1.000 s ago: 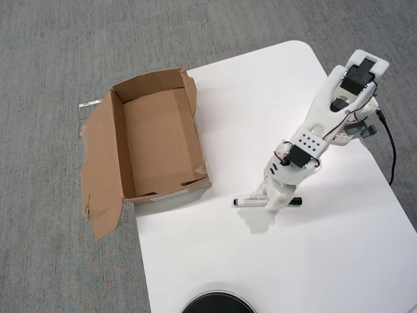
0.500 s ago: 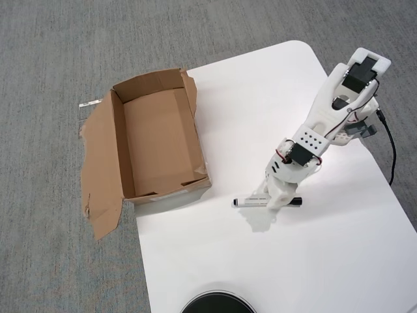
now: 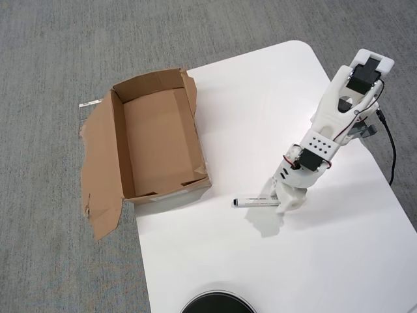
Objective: Grasp a pen and put it in the box.
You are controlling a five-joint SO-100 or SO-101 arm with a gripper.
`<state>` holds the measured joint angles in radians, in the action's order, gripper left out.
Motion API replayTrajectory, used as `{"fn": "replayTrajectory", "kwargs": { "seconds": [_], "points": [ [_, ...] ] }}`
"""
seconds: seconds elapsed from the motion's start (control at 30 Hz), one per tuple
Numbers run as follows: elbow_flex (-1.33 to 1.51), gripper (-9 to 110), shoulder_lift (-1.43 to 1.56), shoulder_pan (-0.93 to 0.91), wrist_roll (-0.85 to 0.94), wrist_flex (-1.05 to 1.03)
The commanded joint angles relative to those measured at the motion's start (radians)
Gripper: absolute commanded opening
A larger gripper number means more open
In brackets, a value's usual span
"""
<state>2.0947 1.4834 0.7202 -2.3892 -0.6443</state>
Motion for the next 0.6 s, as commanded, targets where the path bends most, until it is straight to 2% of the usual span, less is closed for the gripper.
{"fn": "replayTrajectory", "kwargs": {
  "seconds": [0.0, 0.2, 0.43, 0.57],
  "points": [
    [-0.007, 18, -0.064, 0.015, 0.004, 0.003],
    [-0.047, 17, -0.092, 0.015, 0.004, 0.003],
    [-0.048, -1, -0.094, 0.013, 0.005, 0.003],
    [-0.048, 1, -0.094, 0.015, 0.005, 0.003]
  ]
}}
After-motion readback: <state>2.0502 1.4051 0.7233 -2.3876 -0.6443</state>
